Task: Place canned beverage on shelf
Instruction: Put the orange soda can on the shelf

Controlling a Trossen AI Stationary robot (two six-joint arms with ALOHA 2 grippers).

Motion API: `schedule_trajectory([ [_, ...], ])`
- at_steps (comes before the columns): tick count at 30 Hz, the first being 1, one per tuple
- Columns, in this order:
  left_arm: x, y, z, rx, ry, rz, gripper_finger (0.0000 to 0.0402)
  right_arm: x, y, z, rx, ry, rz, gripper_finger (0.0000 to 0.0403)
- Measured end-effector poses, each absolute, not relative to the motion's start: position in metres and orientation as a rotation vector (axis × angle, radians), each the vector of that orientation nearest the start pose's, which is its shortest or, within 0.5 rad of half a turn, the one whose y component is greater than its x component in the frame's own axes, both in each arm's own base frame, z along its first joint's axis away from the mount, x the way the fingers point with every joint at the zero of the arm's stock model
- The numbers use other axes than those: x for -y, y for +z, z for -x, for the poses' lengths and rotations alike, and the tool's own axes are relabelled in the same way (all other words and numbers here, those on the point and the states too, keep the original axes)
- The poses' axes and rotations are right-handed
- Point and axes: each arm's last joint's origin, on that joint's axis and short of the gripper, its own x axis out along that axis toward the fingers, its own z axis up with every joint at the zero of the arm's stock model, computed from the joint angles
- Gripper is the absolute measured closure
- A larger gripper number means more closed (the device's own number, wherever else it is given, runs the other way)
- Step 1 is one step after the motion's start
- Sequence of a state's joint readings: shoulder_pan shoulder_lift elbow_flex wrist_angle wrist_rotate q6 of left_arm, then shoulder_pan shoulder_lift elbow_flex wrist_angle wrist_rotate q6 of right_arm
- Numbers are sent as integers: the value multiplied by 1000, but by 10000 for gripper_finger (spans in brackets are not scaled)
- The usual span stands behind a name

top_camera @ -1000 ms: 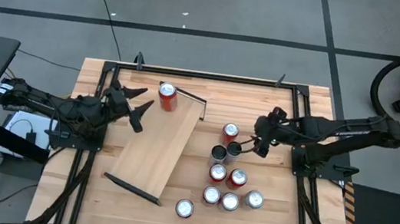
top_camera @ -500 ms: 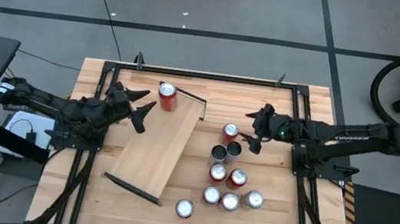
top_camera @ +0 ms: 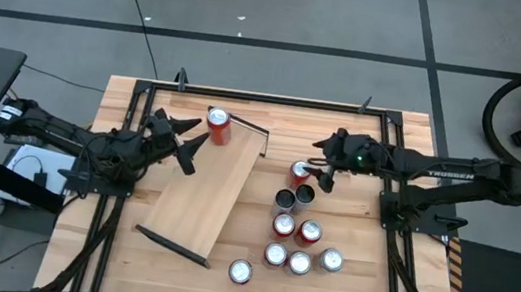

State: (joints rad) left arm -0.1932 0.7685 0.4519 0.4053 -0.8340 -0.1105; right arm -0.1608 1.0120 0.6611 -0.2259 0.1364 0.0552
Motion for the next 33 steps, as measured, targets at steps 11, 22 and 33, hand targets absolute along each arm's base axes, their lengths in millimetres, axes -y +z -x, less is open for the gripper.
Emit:
schedule_trajectory([
  [11, 11, 276, -170, 128, 635, 166, 159, 46, 276, -264, -904, -411, -164, 16],
  [22, 12, 279, -171, 160, 621, 177, 159, 55, 281, -329, -1146, -441, -231, 16],
  [33, 14, 280, -170, 118, 535, 53, 159, 73, 249, -339, -1353, -506, -325, 16],
])
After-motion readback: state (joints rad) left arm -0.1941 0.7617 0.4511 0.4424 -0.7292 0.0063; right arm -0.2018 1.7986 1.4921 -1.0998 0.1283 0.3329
